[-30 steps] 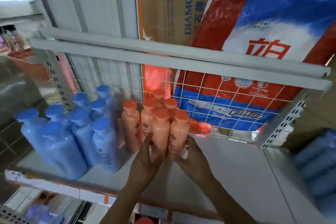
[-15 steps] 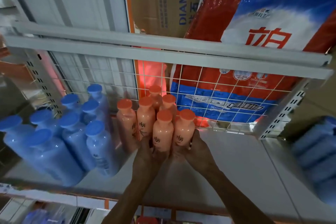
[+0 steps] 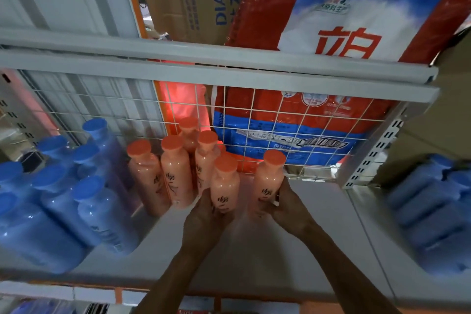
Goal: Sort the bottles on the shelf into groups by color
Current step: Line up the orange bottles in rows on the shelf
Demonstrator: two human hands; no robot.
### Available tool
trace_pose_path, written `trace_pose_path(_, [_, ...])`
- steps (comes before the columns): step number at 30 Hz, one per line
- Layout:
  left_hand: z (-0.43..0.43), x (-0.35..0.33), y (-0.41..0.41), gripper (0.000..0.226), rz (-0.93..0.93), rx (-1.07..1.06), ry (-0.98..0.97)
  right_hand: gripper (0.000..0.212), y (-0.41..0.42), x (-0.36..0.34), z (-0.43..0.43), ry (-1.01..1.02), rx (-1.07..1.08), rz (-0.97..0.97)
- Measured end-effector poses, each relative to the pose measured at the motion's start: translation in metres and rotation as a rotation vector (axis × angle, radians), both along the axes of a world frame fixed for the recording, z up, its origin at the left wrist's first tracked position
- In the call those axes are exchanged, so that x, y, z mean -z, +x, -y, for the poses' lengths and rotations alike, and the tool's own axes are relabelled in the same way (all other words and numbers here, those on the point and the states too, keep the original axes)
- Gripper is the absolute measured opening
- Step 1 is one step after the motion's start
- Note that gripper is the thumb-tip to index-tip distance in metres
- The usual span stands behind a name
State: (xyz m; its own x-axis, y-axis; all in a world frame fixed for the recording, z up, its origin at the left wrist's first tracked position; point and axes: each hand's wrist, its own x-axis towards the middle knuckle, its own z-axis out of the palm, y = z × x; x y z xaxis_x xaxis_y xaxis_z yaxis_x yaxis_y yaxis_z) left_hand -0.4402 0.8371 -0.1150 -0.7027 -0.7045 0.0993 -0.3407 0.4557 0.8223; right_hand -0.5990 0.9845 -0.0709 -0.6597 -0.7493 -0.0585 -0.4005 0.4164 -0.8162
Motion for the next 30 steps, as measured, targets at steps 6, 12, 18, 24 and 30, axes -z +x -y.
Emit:
trace_pose_path(6, [-0.006,-0.001,-0.03,0.077,-0.015,0.034,0.049,0.084,-0.005,0.001,-0.004,-0.08,0.007,0.049])
trace_pose_path(12, [-0.006,-0.001,-0.049,0.069,-0.032,0.067,0.119,0.072,-0.008,0.017,-0.004,-0.159,0.093,0.018])
trace_pose_path(18, [0.002,0.008,-0.076,0.067,-0.014,0.051,0.156,0.063,-0.049,0.013,-0.012,-0.07,0.118,-0.065])
trace_pose_path(24, [0.003,0.002,-0.104,0.071,-0.024,0.076,0.143,0.056,-0.07,0.015,-0.008,-0.086,0.123,-0.104])
trace_pose_path(30, [-0.005,-0.002,-0.12,0.065,-0.015,0.105,0.197,0.059,-0.086,0.016,-0.021,-0.066,0.11,-0.131])
